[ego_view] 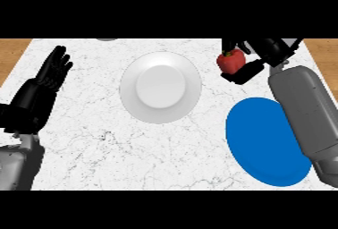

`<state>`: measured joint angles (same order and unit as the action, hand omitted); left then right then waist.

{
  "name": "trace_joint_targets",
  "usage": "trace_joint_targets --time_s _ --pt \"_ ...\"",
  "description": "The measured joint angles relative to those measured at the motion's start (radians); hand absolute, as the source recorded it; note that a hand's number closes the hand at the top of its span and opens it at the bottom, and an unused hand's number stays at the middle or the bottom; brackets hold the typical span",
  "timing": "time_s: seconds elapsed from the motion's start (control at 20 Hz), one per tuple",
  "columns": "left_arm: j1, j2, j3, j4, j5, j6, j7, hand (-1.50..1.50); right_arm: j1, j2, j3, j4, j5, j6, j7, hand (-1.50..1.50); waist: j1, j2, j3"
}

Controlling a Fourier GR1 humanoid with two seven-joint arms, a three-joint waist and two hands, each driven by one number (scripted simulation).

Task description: Pick the bell pepper from the plate and place it in the plate

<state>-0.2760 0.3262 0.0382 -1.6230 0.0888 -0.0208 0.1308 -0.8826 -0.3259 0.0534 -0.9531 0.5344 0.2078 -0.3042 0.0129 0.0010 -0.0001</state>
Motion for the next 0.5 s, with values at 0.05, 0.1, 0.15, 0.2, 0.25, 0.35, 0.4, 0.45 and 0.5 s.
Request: trace_joint_targets --time_s 0.05,0.1,0.15,0.2,0.25,0.35,0.4,0.45,0.5 --pt "0.001 -0.003 0.001 0.005 -0.003 -0.001 -0.003 0.00 -0.013 0.022 0.006 -0.006 -0.001 0.009 0.025 1.50 -0.001 0.000 0.000" --pt "-0.002 -0.006 0.002 0.025 -0.007 -0.004 -0.017 0.00 -0.034 0.045 0.009 0.010 0.003 0.006 0.039 1.50 -0.001 0.000 0.000" --pt "-0.005 -0.004 0.009 0.027 -0.003 -0.009 -0.019 0.00 -0.049 0.076 0.016 0.017 0.006 0.001 0.060 1.50 -0.001 0.001 0.000" --pt "-0.004 -0.003 0.011 0.022 0.002 -0.014 -0.016 0.00 -0.075 0.100 0.015 0.042 0.008 -0.005 0.073 1.50 0.003 0.001 0.000" --pt "-0.008 -0.010 0.006 0.023 -0.006 -0.009 -0.016 0.00 -0.088 0.123 0.018 0.061 0.010 -0.008 0.082 1.50 0.003 0.001 0.000" --pt "-0.015 -0.013 0.007 0.012 -0.008 -0.008 -0.005 0.00 -0.098 0.173 0.033 0.102 0.029 -0.036 0.088 1.50 0.004 0.002 0.000" --pt "-0.013 -0.013 0.009 0.014 -0.009 -0.011 -0.011 0.00 -0.116 0.199 0.036 0.115 0.033 -0.041 0.110 1.50 0.004 0.002 0.000" --pt "-0.016 -0.008 0.017 0.024 -0.002 -0.023 -0.017 0.00 -0.128 0.218 0.037 0.148 0.044 -0.059 0.107 1.50 0.005 0.003 0.000" --pt "-0.009 -0.008 0.019 0.020 0.000 -0.028 -0.021 0.00 -0.147 0.234 0.034 0.187 0.053 -0.079 0.105 1.50 0.008 0.004 0.000"
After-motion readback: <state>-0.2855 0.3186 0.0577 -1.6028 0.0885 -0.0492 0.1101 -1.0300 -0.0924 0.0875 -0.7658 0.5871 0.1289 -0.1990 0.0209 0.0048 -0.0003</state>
